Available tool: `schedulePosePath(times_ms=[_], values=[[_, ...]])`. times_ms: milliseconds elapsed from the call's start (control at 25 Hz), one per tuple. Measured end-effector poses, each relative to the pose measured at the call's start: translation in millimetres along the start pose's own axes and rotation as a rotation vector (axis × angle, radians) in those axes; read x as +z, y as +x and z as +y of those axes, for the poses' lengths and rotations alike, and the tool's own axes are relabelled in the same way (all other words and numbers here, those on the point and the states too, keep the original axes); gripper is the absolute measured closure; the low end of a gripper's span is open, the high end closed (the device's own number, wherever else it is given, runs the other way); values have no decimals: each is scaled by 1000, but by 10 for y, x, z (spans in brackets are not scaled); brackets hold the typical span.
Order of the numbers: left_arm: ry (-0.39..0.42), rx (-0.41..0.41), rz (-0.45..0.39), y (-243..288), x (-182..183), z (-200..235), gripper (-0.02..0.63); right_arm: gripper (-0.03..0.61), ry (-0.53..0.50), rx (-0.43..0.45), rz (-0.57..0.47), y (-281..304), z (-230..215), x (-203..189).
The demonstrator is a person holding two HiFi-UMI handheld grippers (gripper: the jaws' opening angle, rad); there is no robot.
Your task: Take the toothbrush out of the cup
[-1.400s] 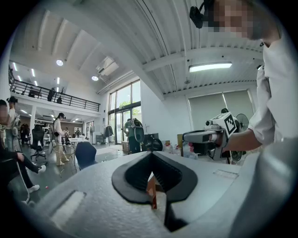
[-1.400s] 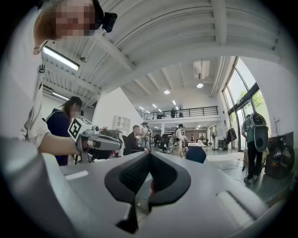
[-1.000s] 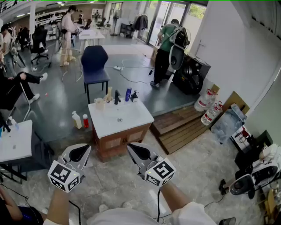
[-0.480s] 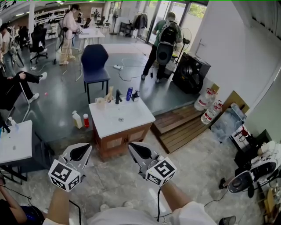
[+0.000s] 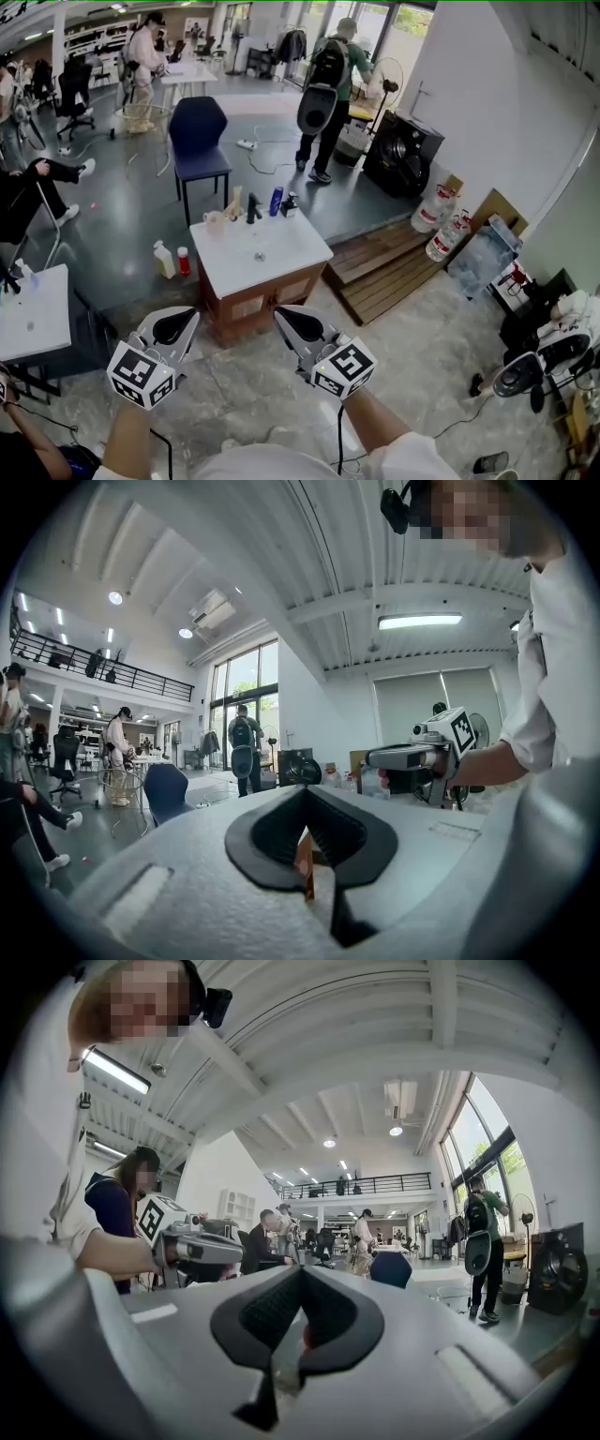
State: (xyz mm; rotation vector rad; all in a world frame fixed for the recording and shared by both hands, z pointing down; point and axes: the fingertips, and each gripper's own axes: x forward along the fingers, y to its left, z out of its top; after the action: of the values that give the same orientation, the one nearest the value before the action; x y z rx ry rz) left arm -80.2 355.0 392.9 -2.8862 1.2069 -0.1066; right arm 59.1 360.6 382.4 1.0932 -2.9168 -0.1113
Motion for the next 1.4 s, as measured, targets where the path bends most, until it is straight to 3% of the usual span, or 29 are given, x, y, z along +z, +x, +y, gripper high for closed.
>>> schedulePosePath(times_ms=[360, 1000, 1400], values=[[-12, -1, 16, 287, -114, 190, 609, 578, 12, 22, 14, 219, -238, -156], [-22, 84, 21, 1700, -105, 761, 609, 578, 20, 149, 30, 818, -1526, -430], [-41, 109, 48, 2157, -220, 956, 609, 578, 45, 181, 47, 1037, -1992, -614]])
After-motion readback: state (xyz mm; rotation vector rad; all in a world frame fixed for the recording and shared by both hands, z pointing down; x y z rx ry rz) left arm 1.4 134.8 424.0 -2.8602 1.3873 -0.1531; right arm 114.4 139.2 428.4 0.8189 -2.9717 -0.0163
